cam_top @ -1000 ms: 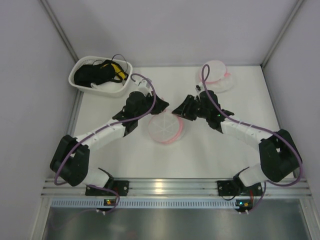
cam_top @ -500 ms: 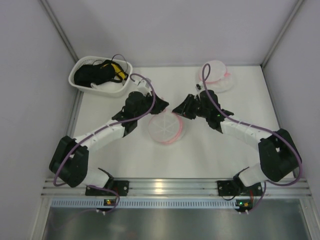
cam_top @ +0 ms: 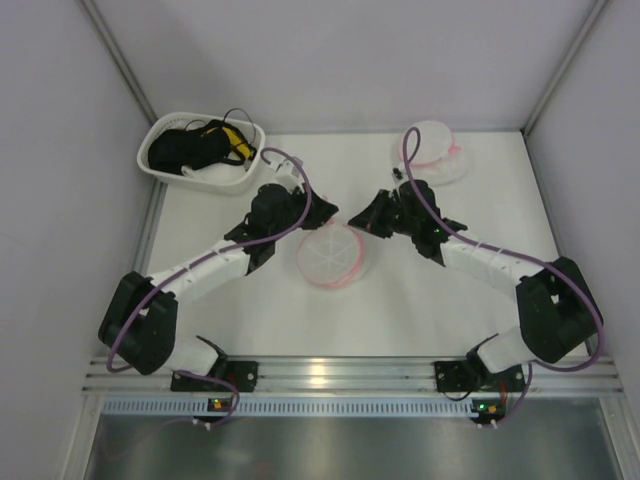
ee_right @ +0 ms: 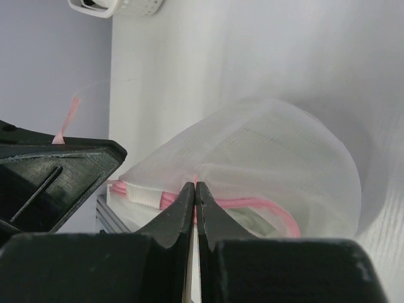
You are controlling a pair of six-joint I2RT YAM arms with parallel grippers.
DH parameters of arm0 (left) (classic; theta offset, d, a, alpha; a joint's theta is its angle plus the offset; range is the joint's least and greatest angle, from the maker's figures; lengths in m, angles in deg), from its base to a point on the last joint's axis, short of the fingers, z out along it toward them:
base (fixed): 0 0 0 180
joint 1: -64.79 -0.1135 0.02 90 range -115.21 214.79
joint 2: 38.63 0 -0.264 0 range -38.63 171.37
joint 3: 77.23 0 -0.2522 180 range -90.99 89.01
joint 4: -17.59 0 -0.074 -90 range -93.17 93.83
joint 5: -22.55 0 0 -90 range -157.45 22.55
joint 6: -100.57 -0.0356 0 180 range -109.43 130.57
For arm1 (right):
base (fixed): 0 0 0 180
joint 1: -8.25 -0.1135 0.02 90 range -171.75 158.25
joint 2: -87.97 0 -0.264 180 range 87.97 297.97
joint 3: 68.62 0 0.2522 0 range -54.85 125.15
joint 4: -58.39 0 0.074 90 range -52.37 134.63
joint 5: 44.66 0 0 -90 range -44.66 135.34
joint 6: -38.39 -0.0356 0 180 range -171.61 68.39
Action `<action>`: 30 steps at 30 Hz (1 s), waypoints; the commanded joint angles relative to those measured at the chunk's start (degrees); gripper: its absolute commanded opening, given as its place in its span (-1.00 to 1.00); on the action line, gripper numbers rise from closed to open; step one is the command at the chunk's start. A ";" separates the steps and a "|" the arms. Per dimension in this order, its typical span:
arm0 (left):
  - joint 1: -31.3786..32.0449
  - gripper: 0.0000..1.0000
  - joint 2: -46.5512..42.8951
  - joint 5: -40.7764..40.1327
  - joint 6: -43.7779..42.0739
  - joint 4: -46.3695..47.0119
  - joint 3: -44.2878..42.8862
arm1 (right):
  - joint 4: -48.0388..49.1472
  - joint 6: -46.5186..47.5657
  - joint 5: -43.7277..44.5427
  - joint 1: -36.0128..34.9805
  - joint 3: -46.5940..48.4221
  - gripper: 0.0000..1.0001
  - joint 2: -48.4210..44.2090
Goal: Place the bra in the laundry bag and zip it closed
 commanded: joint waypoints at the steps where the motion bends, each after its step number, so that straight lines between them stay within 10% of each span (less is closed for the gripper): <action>1: 0.10 -1.00 -2.83 -1.58 -1.10 4.30 0.63 | -0.06 2.72 2.63 -0.02 3.22 -1.00 -0.40; 30: 0.01 -1.00 -15.40 -14.68 0.65 -1.94 8.27 | -13.95 10.29 18.72 0.15 -2.14 -1.00 -7.96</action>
